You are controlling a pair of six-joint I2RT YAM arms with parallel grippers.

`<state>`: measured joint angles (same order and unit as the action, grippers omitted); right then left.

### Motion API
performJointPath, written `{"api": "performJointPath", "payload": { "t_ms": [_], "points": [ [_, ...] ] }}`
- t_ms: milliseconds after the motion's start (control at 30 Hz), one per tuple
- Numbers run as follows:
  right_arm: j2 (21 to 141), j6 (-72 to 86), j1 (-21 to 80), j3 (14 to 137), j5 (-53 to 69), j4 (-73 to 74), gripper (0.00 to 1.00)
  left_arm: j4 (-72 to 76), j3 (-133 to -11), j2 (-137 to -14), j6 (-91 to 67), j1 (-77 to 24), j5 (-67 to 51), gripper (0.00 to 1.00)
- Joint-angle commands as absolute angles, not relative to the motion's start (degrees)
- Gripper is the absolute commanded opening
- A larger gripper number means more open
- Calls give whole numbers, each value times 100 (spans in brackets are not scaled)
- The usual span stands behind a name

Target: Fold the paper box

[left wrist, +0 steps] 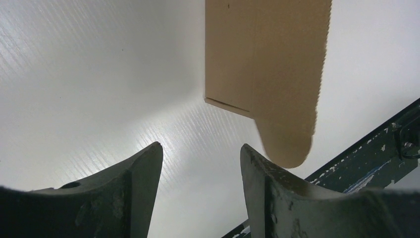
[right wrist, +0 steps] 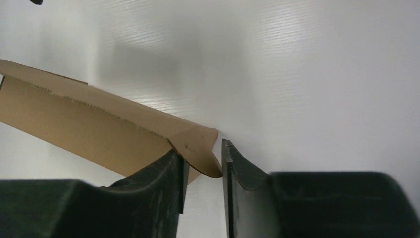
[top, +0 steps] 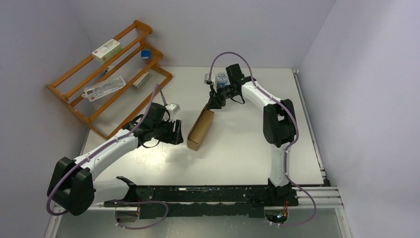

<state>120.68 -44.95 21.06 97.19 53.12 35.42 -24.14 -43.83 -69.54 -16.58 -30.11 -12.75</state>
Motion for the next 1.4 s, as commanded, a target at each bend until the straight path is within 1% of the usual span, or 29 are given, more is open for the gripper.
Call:
{"api": "performJointPath", "payload": {
  "t_ms": [0, 133, 333, 467, 600, 700, 800, 933, 1033, 1100, 1200, 1300, 1367],
  "points": [
    [11631, -4338, 2105, 9263, 5236, 3371, 28, -2515, -4501, -6874, -1840, -3050, -1449, 63],
    [11202, -4053, 2127, 8717, 4987, 2957, 17, -2540, -4492, -6836, -2001, -3050, -1415, 63],
    [10641, -3622, 2223, 7992, 4614, 2336, 11, -2469, -4523, -6792, -2082, -3050, -1428, 63],
    [10326, -3302, 2344, 7655, 4119, 1902, 5, -2468, -4586, -6857, -2062, -3049, -1325, 63],
    [10018, -2828, 2367, 7252, 3687, 1278, 4, -2379, -4715, -7049, -2135, -3041, -860, 62],
    [9836, -2618, 2397, 7064, 3283, 1104, 2, -2237, -4856, -7340, -2185, -3007, -362, 62],
    [9640, -2340, 2400, 6834, 2871, 879, 0, -1987, -5115, -7665, -2168, -2888, -28, 62],
    [9437, -2068, 2416, 6504, 2506, 648, 0, -1837, -5605, -8246, -1972, -2732, 468, 63],
    [9413, -1967, 2427, 6425, 2331, 739, 0, -2000, -5981, -8655, -1964, -2311, 155, 63],
    [9361, -1936, 2470, 6336, 2215, 717, 0, -2046, -6057, -8699, -1996, -2036, 94, 63],
    [9274, -1815, 2495, 6267, 2077, 651, 0, -2057, -6038, -8512, -1982, -1765, 176, 63],
    [9224, -1735, 2533, 6232, 1992, 630, 0, -2176, -6113, -8201, -1796, -1723, 226, 64],
    [9179, -1715, 2564, 6168, 1898, 581, 0, -2258, -6178, -8027, -1609, -1723, 62, 64]
  ]
}}
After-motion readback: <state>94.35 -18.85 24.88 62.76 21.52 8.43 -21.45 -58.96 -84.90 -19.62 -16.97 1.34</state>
